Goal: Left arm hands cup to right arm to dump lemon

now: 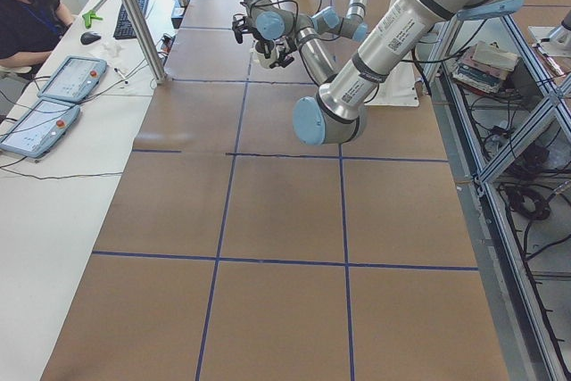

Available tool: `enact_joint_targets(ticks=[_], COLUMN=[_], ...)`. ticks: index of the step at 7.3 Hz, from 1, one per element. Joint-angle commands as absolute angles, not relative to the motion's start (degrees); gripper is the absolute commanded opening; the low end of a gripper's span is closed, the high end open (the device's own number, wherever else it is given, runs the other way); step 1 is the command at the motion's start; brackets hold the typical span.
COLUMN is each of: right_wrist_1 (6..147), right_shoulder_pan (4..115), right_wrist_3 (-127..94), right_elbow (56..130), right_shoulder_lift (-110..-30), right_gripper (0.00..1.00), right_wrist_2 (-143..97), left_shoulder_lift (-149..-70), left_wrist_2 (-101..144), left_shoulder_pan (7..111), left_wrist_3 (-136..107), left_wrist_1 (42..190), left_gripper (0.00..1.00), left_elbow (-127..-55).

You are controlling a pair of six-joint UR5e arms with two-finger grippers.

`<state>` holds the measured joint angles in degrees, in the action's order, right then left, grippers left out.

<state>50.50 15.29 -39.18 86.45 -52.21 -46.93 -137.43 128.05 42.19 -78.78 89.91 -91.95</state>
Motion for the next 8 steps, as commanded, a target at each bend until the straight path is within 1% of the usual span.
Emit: enact_joint_targets(ticks=[1,8], right_wrist_1=[50.45,50.45], right_shoulder_pan=[15.29,14.85], right_wrist_3=[-39.11,-39.2], right_elbow=[86.4,86.31], right_shoulder_lift=[-52.12,-52.47], right_gripper=[1.0,1.0], right_wrist_2=[-46.93,-46.93], left_shoulder_lift=[-137.46,-137.55], left_wrist_2=[128.06,129.28], left_shoulder_pan=[42.19,43.5], left_wrist_3=[-78.84,-79.37], left_wrist_1=[89.91,89.04], left_gripper=[0.0,0.0], left_elbow=[-91.93,-92.99])
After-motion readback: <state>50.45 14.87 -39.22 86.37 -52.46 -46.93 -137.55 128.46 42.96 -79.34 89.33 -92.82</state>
